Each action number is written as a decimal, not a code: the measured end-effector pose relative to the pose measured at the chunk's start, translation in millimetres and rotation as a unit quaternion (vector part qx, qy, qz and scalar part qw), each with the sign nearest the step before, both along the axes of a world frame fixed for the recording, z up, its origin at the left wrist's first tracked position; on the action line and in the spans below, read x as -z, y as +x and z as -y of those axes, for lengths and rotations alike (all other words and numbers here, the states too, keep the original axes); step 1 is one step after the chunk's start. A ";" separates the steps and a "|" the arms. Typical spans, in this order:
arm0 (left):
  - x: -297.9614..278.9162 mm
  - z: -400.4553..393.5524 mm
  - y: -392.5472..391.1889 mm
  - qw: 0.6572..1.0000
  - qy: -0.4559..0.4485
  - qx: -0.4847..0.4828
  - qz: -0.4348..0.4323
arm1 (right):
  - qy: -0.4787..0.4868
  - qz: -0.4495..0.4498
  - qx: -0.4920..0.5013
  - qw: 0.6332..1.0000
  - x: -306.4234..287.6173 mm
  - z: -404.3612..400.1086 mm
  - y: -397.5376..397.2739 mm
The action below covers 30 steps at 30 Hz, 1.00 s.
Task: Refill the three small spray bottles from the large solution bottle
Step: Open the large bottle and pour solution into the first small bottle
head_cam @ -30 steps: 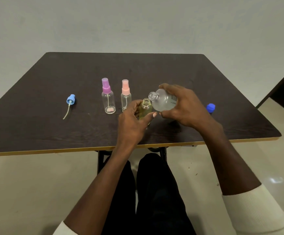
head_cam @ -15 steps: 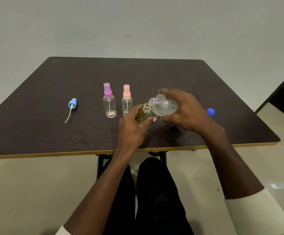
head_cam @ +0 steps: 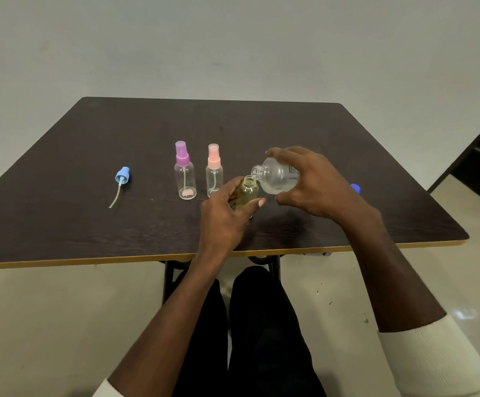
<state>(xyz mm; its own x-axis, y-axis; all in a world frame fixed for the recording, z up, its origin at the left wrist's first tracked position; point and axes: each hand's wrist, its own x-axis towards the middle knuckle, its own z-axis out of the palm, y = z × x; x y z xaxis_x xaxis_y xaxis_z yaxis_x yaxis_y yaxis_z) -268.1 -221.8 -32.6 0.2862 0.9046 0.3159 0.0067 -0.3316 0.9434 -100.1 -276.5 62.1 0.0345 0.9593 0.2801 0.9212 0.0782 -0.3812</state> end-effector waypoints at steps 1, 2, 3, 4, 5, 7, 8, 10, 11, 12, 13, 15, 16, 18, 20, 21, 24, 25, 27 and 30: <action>0.0 -0.2 0.3 1.000 -0.001 -0.001 0.001 | 0.002 0.002 0.001 1.000 -0.8 0.0 -0.2; 0.3 -0.5 0.5 1.000 -0.002 -0.002 0.001 | 0.004 0.005 0.002 1.000 -1.3 0.0 -0.3; 0.9 -1.1 0.6 1.000 -0.003 -0.003 0.000 | 0.004 0.008 0.003 1.000 -1.7 -0.3 -0.4; 1.3 -1.5 0.5 1.000 -0.005 -0.003 0.000 | 0.003 0.012 0.004 1.000 -2.3 -0.7 -0.6; 2.2 -2.1 0.5 1.000 -0.006 -0.005 -0.001 | 0.003 0.014 0.003 1.000 -3.0 -0.8 -0.9; 2.5 -2.5 0.2 1.000 -0.007 -0.009 -0.002 | 0.000 0.017 0.003 1.000 -4.4 -0.6 -1.8; 2.9 -2.5 0.4 1.000 -0.007 -0.011 -0.002 | -0.001 0.018 0.003 1.000 -5.1 -0.3 -2.0; 3.1 -2.2 1.0 1.000 -0.006 -0.011 0.000 | 0.000 0.022 0.003 1.000 -6.0 0.0 -2.4; 3.3 -2.1 1.4 1.000 -0.008 -0.010 0.002 | -0.001 0.025 0.004 1.000 -6.4 0.2 -2.8; 3.7 -2.0 1.6 1.000 -0.010 -0.008 0.005 | -0.001 0.028 0.005 1.000 -6.6 0.3 -3.0; 4.0 -2.3 1.6 1.000 -0.012 -0.008 0.006 | -0.002 0.032 0.007 0.999 -7.1 0.3 -3.4; 4.0 -2.4 1.8 1.000 -0.011 -0.010 0.007 | -0.003 0.039 0.008 0.999 -8.1 0.3 -4.1; 3.5 -2.0 1.7 1.000 -0.010 -0.010 0.007 | -0.004 0.040 0.008 0.999 -8.7 0.3 -4.5; 2.5 -1.2 1.4 1.000 -0.012 -0.013 0.009 | -0.003 0.043 0.006 0.999 -9.8 0.4 -5.1; 2.2 -0.9 1.2 1.000 -0.013 -0.013 0.007 | -0.003 0.045 0.007 0.999 -10.0 0.0 -5.1; 2.9 -1.3 1.4 1.000 -0.013 -0.014 0.004 | -0.004 0.046 0.007 0.999 -9.9 -0.1 -5.1; 3.8 -2.2 1.6 1.000 -0.015 -0.011 0.003 | -0.007 0.046 0.008 0.999 -9.7 -0.5 -5.1; 3.6 -2.1 1.3 1.000 -0.014 -0.011 0.002 | -0.008 0.047 0.008 0.999 -9.8 -0.6 -5.2; 2.7 -1.4 1.2 1.000 -0.012 -0.010 0.000 | -0.009 0.048 0.007 0.999 -10.4 -0.5 -5.4; 1.5 -0.7 1.3 1.000 -0.012 -0.015 0.006 | -0.009 0.051 0.006 0.999 -12.1 -0.4 -6.1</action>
<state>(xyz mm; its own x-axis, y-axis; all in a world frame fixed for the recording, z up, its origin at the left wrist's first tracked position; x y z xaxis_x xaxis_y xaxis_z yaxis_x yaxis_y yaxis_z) -266.8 -221.1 -34.1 0.2563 0.9201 0.2963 0.0054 -0.3079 0.9514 -106.2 -276.2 74.2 0.0183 0.9640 0.2651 0.9559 0.0609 -0.2873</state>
